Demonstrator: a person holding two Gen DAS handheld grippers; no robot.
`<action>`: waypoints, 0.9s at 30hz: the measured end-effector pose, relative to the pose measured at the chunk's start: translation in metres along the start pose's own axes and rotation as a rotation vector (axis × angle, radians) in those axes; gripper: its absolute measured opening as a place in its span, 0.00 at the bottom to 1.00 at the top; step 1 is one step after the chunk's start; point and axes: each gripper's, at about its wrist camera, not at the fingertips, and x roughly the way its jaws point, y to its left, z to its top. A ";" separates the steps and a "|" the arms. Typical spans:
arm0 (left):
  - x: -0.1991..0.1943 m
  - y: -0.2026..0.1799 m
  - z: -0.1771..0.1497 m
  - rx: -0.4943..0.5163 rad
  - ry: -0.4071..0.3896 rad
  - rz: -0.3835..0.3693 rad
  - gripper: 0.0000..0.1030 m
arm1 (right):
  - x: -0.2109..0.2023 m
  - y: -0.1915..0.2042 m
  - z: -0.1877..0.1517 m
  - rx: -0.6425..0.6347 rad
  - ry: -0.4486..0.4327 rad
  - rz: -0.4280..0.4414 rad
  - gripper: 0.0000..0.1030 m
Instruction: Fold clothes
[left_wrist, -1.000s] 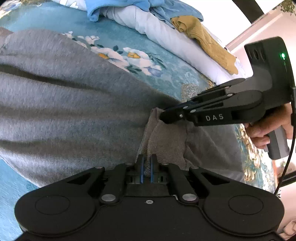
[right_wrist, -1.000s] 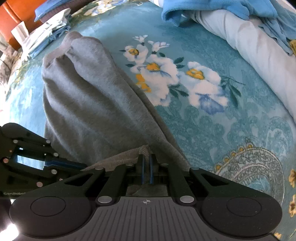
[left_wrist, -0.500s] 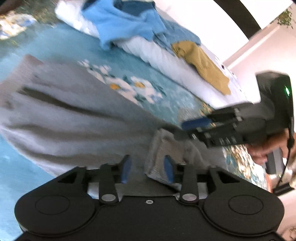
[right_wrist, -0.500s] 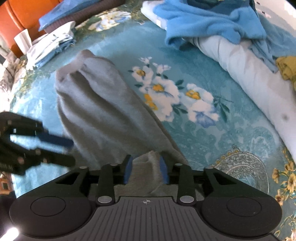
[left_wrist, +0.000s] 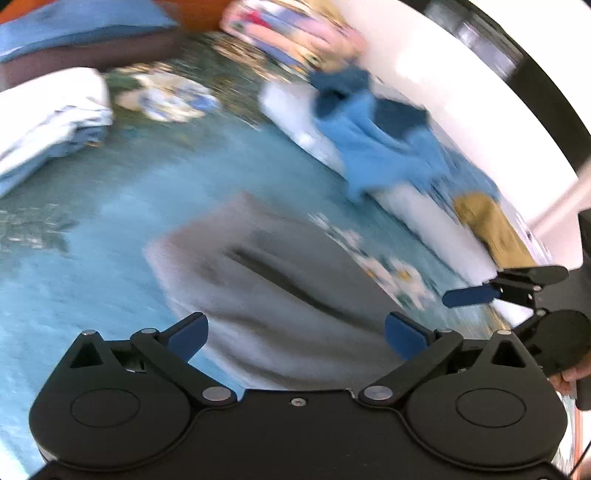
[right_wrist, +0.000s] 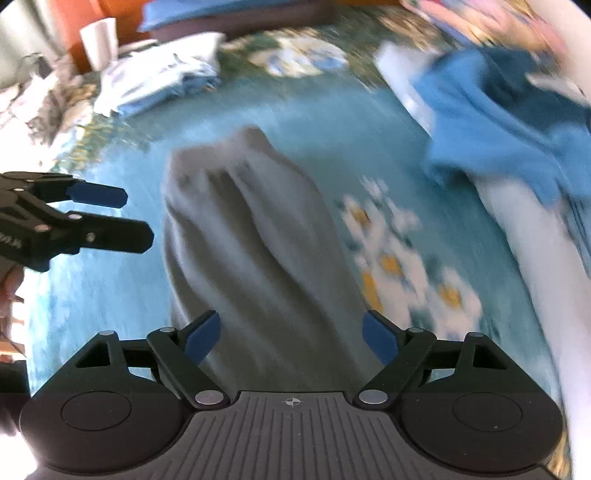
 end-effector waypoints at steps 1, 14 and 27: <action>-0.001 0.008 0.003 -0.017 -0.003 0.021 0.98 | 0.004 0.003 0.010 -0.015 -0.005 0.004 0.81; 0.010 0.098 0.033 -0.216 -0.049 0.112 0.98 | 0.055 0.016 0.114 -0.142 -0.037 0.030 0.88; 0.081 0.103 0.038 -0.125 0.178 -0.140 0.80 | 0.138 -0.009 0.154 -0.225 0.184 0.152 0.63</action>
